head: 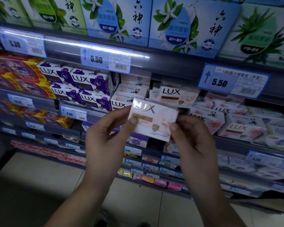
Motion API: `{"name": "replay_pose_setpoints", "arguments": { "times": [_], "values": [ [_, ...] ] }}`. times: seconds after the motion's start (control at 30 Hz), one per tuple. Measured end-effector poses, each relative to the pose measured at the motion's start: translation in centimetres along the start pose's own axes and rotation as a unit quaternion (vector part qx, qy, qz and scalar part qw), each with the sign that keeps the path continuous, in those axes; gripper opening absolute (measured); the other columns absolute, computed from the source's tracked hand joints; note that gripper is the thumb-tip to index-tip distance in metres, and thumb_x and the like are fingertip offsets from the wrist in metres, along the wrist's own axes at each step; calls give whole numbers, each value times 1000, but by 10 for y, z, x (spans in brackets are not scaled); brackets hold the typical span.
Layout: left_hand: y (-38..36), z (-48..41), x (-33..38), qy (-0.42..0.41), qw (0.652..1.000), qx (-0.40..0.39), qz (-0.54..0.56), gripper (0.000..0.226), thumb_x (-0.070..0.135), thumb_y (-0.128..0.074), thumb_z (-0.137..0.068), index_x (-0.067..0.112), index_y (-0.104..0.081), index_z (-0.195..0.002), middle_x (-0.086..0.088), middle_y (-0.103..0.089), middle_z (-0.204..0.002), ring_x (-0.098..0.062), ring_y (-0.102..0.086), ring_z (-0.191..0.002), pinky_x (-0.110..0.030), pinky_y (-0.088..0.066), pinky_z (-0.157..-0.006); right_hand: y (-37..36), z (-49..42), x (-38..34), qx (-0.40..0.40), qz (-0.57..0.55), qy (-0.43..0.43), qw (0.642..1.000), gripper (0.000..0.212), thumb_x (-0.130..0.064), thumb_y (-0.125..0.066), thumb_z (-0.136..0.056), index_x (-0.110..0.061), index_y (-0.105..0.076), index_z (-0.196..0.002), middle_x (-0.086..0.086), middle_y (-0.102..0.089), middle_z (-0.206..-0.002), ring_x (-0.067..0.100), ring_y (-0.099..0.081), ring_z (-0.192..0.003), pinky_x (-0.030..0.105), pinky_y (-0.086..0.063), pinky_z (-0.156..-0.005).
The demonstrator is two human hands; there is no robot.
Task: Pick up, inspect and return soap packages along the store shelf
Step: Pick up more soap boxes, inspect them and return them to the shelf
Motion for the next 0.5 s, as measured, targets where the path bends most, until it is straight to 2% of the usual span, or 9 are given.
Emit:
{"name": "replay_pose_setpoints", "arguments": {
  "times": [0.1,0.2,0.3,0.4,0.5],
  "values": [
    [16,-9,-7,4,999,37,-37,25,15,-71,-94,28,-76,-115,2,-78,-109,-8,-73,-104,-16,-57,-83,-21,-2,-6,-2,21,16,1000,17,-26,-68,-93,-17,-70,-108,-9,-75,-95,3,-71,-88,14,-54,-75],
    [26,-22,-10,3,998,51,-47,30,14,-69,-96,26,-73,-123,-4,-75,-110,-11,-72,-104,-22,-58,-88,-42,-4,-11,-9,46,34,998,26,-13,-67,-97,-20,-69,-122,-3,-72,-115,1,-69,-102,15,-55,-87],
    [28,-35,-11,-4,998,37,-49,36,9,-67,-97,30,-71,-127,6,-77,-112,-8,-71,-110,-20,-55,-91,-55,-10,-15,-1,58,49,997,41,-5,-63,-98,-29,-64,-131,-2,-64,-123,-1,-64,-111,16,-52,-97],
    [31,-43,-14,-10,998,22,-65,44,3,-64,-96,27,-68,-133,15,-76,-114,-1,-68,-112,-13,-53,-88,-66,-17,-11,-17,67,22,997,49,-5,-60,-100,-31,-58,-141,-10,-62,-129,-6,-59,-120,18,-49,-104],
    [32,-47,-22,-5,995,-12,-103,49,5,-63,-96,27,-61,-140,21,-71,-122,5,-64,-118,-14,-53,-92,-78,-19,-2,-44,74,-14,996,52,-9,-59,-101,-34,-53,-146,-21,-60,-138,-15,-53,-123,17,-46,-107]
  ]
}}
Point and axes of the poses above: each hand's wrist, its own z-axis away from the middle knuckle, its own y-axis out of the back of the hand, x = y × z, the point moved 7 cm from there along -z, towards the middle knuckle
